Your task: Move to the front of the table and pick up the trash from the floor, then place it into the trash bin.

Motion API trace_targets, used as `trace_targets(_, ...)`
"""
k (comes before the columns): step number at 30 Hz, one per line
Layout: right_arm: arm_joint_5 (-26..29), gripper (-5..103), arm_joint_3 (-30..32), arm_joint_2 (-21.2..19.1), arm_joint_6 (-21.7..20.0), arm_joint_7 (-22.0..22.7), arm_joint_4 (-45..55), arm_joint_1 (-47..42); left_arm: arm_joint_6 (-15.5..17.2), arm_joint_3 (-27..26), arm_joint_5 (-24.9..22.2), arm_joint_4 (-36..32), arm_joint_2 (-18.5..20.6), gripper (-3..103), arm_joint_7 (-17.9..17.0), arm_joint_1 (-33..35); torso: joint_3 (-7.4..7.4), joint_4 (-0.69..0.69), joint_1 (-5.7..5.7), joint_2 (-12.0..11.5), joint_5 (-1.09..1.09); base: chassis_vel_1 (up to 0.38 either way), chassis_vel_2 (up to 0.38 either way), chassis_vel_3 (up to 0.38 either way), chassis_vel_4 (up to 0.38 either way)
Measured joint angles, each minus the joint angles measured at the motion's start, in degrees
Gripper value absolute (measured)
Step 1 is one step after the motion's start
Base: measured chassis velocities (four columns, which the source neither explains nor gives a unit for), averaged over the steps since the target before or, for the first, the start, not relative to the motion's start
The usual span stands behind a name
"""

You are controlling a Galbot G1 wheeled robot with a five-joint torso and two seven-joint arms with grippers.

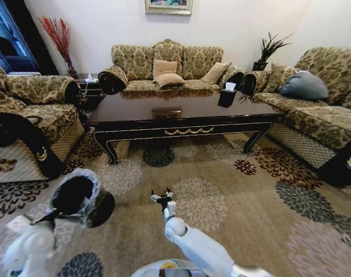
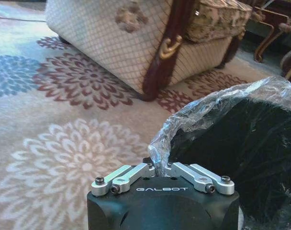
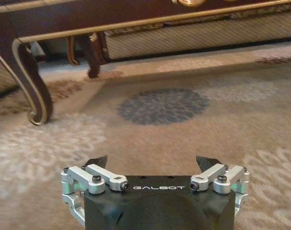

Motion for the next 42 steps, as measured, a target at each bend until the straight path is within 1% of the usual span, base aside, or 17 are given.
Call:
trace_targets(4, -1.88, 100, 2.16, 5.21, 2.66, -3.66, -11.36, 3.03, 0.01, -1.75, -0.57, 0.07, 0.12, 3, 0.07, 1.06, 0.00, 0.00, 0.00, 0.00, 0.00, 0.000, 0.000, 0.000, 0.000)
trace_targets(5, -1.88, 100, 2.16, 5.21, 2.66, -3.66, -11.36, 3.03, 0.01, -1.75, -0.57, 0.07, 0.12, 3, 0.07, 1.06, 0.00, 0.00, 0.00, 0.00, 0.00, 0.000, 0.000, 0.000, 0.000)
trace_targets(9, -5.08, 100, 4.93, 9.98, 5.93, -8.58, -22.75, 6.54, 0.01, -2.20, -0.57, -0.54, -0.37, 3, 0.10, 1.76, 0.00, 0.02, 0.00, 0.00, 0.01, 0.000, 0.000, 0.000, 0.000)
trace_targets(10, -5.08, 100, 4.93, 9.98, 5.93, -8.58, -22.75, 6.54, 0.01, -2.20, -0.57, -0.54, -0.37, 3, 0.10, 1.76, 0.00, 0.02, 0.00, 0.00, 0.01, 0.000, 0.000, 0.000, 0.000)
trace_targets(11, -5.86, 100, 5.60, 10.34, 6.42, -9.01, -24.77, 7.17, 0.01, -2.21, -0.58, -0.73, -0.43, 3, 0.11, 1.83, 0.00, 0.03, 0.00, 0.00, 0.02, 0.000, 0.000, 0.000, 0.000)
trace_targets(14, -9.83, 100, 8.70, 10.57, 7.29, -9.18, -30.59, 8.72, 0.01, -2.23, -0.49, -1.28, -0.46, 3, 0.02, 1.87, 0.01, -0.03, 0.00, 0.00, 0.00, 0.000, 0.000, 0.000, 0.000)
trace_targets(15, -9.83, 100, 8.70, 10.57, 7.29, -9.18, -30.59, 8.72, 0.01, -2.23, -0.49, -1.28, -0.46, 3, 0.02, 1.87, 0.01, -0.03, 0.00, 0.00, 0.00, 0.000, 0.000, 0.000, 0.000)
trace_targets(17, -12.25, 100, 10.30, 10.55, 7.55, -8.69, -33.05, 9.40, 0.01, -1.94, -0.34, -1.49, -0.46, 3, -0.12, 1.74, 0.00, -0.02, 0.00, 0.00, 0.01, 0.000, 0.000, 0.000, 0.000)
trace_targets(20, -13.17, 100, 10.78, 10.49, 7.49, -8.34, -33.94, 9.68, 0.11, -1.39, -0.20, -1.65, -0.66, 3, -0.55, 1.44, 0.00, -0.01, 0.00, 0.00, 0.01, 0.000, 0.000, 0.000, 0.000)
trace_targets(25, -11.97, 100, 10.35, 10.39, 7.31, -10.19, -34.64, 9.93, 0.28, -0.16, 0.55, -1.90, -1.23, 3, -0.94, 0.96, 0.00, 0.00, 0.00, 0.00, 0.01, 0.000, 0.000, 0.000, 0.000)
trace_targets(29, -10.82, 100, 10.16, 10.32, 7.65, -14.32, -35.85, 10.51, 0.31, 0.69, 1.30, -1.93, -1.65, 3, -1.06, 0.71, 0.00, 0.00, 0.00, 0.00, 0.02, 0.000, 0.000, 0.000, 0.000)
trace_targets(31, -10.76, 100, 10.15, 10.31, 7.42, -14.63, -36.25, 10.72, 0.31, 0.86, 1.47, -1.93, -1.73, 3, -1.07, 0.67, 0.00, 0.00, 0.00, 0.00, 0.02, 0.000, 0.000, 0.000, 0.000)
trace_targets(33, -10.92, 100, 10.20, 10.29, 6.34, -14.60, -37.31, 11.20, 0.31, 1.12, 1.70, -1.93, -1.89, 3, -1.11, 0.58, 0.00, 0.00, 0.00, 0.00, 0.02, 0.000, 0.000, 0.000, 0.000)
trace_targets(34, -11.21, 100, 10.23, 10.28, 5.12, -13.89, -37.97, 11.48, 0.31, 1.22, 1.77, -1.93, -1.98, 3, -1.14, 0.54, 0.00, 0.00, 0.00, 0.00, 0.02, 0.000, 0.000, 0.000, 0.000)
trace_targets(35, -11.21, 100, 10.23, 10.28, 5.12, -13.89, -37.97, 11.48, 0.31, 1.22, 1.77, -1.93, -1.98, 3, -1.14, 0.54, 0.00, 0.00, 0.00, 0.00, 0.02, 0.000, 0.000, 0.000, 0.000)
trace_targets(37, -11.65, 100, 10.26, 10.27, 3.15, -12.46, -38.93, 11.96, 0.31, 1.31, 1.84, -2.00, -2.10, 3, -1.18, 0.53, 0.00, 0.00, 0.00, 0.00, 0.02, 0.000, 0.000, 0.000, 0.000)
trace_targets(42, -11.67, 100, 10.24, 10.24, 2.37, -12.91, -39.83, 12.47, 0.31, 1.21, 1.85, -2.05, -2.11, 3, -1.19, 0.53, 0.00, 0.00, 0.00, 0.00, 0.02, 0.000, 0.000, 0.000, 0.000)
